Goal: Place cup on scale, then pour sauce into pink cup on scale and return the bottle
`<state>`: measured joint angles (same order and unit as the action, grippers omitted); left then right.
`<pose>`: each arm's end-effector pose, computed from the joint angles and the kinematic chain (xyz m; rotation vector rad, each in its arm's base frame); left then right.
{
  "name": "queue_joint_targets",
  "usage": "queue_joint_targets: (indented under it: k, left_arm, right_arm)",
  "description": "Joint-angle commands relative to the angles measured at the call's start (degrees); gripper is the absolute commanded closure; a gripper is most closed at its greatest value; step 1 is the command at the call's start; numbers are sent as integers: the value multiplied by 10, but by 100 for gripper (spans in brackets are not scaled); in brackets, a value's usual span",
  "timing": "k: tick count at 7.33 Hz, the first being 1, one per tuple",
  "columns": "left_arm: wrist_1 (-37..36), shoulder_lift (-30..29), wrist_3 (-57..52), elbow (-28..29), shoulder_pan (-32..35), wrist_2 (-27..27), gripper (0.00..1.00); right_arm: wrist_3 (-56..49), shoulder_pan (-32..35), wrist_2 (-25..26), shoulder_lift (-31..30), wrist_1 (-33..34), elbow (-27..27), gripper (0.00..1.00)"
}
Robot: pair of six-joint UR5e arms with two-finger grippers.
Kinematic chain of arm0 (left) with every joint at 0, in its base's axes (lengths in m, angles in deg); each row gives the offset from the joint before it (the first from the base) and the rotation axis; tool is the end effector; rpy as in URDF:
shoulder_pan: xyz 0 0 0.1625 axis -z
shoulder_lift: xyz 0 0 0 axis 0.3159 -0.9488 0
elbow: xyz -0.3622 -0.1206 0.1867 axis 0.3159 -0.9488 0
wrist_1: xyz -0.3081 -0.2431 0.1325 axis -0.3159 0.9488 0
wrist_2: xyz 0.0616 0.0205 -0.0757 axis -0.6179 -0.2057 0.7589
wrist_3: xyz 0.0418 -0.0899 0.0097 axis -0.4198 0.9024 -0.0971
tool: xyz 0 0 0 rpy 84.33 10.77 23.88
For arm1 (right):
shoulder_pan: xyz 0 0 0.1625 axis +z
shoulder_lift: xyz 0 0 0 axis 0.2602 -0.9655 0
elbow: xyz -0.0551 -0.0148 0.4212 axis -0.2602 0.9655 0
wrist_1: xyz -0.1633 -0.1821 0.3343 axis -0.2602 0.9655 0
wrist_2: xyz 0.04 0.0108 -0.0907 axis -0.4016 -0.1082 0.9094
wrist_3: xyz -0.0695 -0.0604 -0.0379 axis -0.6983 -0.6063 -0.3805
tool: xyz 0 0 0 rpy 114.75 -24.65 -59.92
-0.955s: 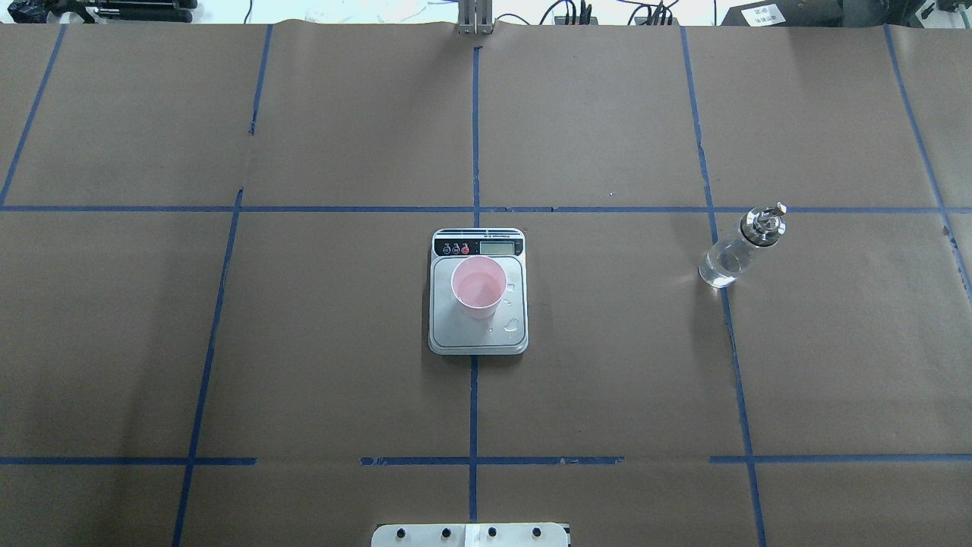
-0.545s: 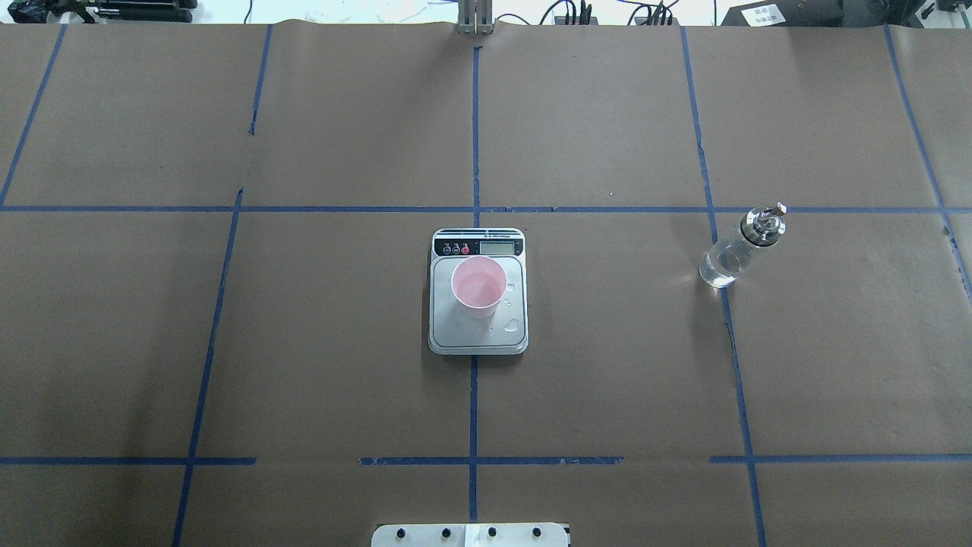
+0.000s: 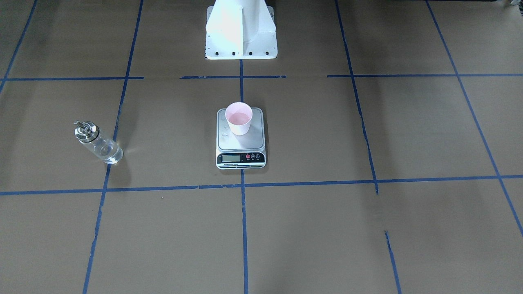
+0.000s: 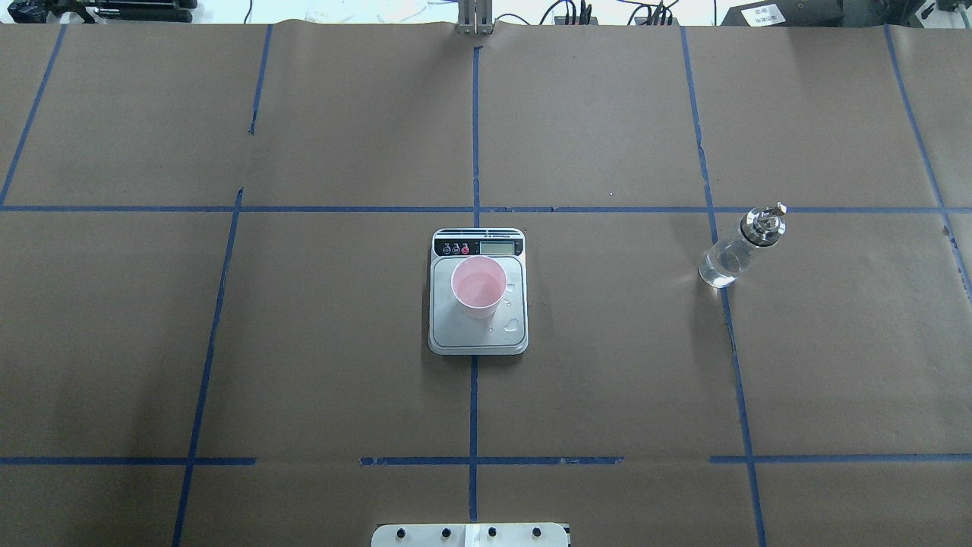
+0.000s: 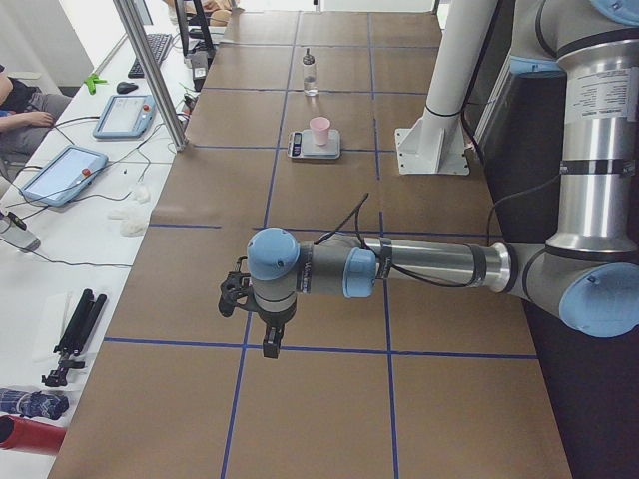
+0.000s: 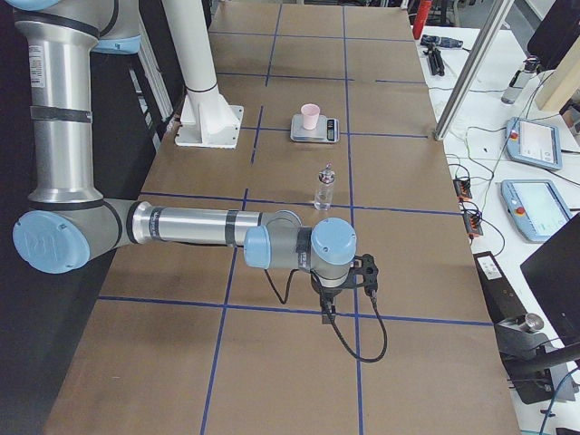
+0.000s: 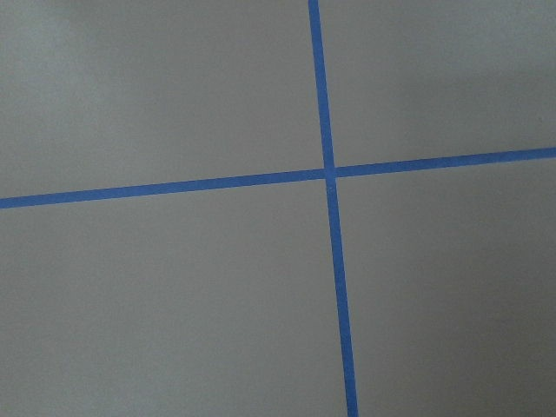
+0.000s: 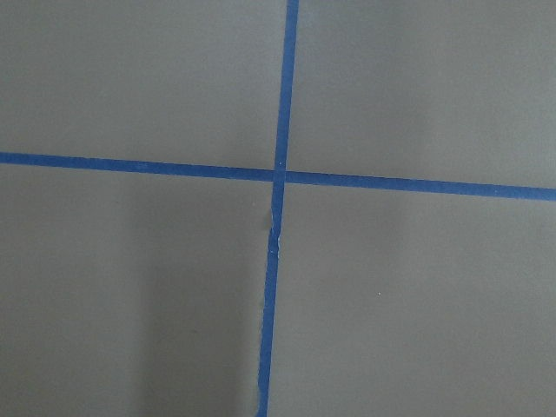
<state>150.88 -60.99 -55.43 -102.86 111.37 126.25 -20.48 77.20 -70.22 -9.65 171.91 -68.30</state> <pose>-0.0875 -0.4702 0.6256 0.1172 0.7762 0.0500 0.0802 -0.4763 0.6525 0.0670 -0.8076 -0.0398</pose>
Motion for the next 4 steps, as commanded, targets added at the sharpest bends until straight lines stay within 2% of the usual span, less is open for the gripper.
queue_joint_targets:
  k: [1,4]
  left_arm:
    - [4,0,2,-1,-1,0,0]
    - [15,0,2,0,-6,-1,0]
  right_arm:
    - [0,0,0,0,0,0,0]
    - [0,0,0,1,0,-1,0]
